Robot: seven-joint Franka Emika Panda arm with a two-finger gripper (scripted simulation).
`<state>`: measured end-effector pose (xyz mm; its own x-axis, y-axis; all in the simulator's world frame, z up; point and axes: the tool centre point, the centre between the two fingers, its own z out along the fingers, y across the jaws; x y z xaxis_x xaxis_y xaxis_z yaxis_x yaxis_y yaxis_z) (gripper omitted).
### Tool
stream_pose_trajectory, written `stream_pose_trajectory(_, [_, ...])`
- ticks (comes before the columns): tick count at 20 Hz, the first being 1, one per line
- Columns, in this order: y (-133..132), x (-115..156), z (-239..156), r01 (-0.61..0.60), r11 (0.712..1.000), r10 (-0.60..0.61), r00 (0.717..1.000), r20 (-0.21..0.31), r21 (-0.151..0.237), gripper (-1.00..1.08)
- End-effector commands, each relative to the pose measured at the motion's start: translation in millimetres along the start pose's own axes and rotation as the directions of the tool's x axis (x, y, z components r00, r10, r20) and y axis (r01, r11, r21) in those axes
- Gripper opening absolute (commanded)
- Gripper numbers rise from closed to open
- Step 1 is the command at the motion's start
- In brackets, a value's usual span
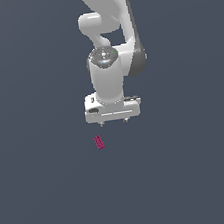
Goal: Pick up the object and move it to a goal position.
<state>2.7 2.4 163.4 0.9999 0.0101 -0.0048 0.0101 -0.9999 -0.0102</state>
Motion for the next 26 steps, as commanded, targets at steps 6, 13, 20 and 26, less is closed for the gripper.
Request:
stream_pose_trajectory(6, [2.4, 5.5, -10.4, 0.007, 1.0, -0.007, 1.0, -0.022, 0.002, 1.0])
stream_pose_trajectory(13, [4.8, 12.0, -24.4, 0.013, 1.0, -0.012, 0.999, -0.05, 0.005, 1.0])
stream_pose_trajectory(20, [11.0, 12.9, -15.3, 0.037, 0.999, -0.037, 0.998, -0.046, 0.001, 1.0])
stream_pose_trajectory(26, [26.2, 14.6, 5.8, 0.097, 0.995, -0.098, 0.995, -0.038, -0.006, 1.0])
